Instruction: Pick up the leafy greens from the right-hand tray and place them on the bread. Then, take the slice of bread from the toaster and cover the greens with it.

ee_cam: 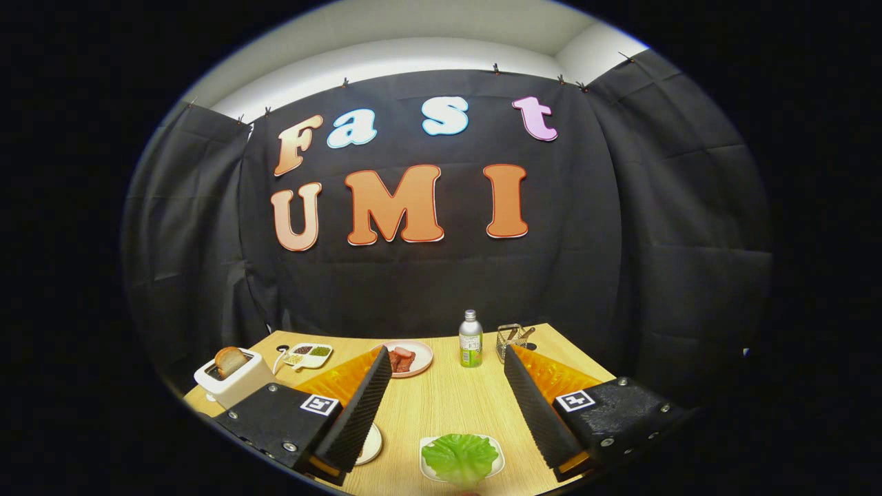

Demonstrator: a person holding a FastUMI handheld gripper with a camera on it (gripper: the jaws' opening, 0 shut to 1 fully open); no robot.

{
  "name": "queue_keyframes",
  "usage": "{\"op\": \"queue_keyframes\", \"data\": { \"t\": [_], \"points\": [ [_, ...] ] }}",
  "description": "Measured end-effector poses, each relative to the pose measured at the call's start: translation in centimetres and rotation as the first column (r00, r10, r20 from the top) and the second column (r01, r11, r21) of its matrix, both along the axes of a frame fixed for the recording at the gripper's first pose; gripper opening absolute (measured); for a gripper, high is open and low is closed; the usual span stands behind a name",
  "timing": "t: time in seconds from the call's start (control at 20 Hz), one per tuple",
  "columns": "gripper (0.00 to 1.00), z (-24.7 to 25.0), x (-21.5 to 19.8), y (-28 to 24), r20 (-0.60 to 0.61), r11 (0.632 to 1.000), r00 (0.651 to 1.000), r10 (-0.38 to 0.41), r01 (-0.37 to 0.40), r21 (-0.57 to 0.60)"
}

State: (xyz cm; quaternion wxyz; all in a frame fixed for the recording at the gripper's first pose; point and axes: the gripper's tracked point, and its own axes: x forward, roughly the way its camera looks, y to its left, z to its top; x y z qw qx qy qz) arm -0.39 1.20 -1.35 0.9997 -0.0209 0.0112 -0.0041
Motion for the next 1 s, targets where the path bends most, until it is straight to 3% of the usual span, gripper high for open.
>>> {"op": "queue_keyframes", "data": {
  "t": [0.5, 1.0],
  "points": [
    [0.99, -8.2, 1.8, -0.3, -0.165, 1.0, 0.986, 0.005, -0.008, -0.018],
    [0.99, -17.5, 3.3, -1.2, -0.361, 0.997, 0.933, 0.007, -0.032, -0.065]
  ]
}}
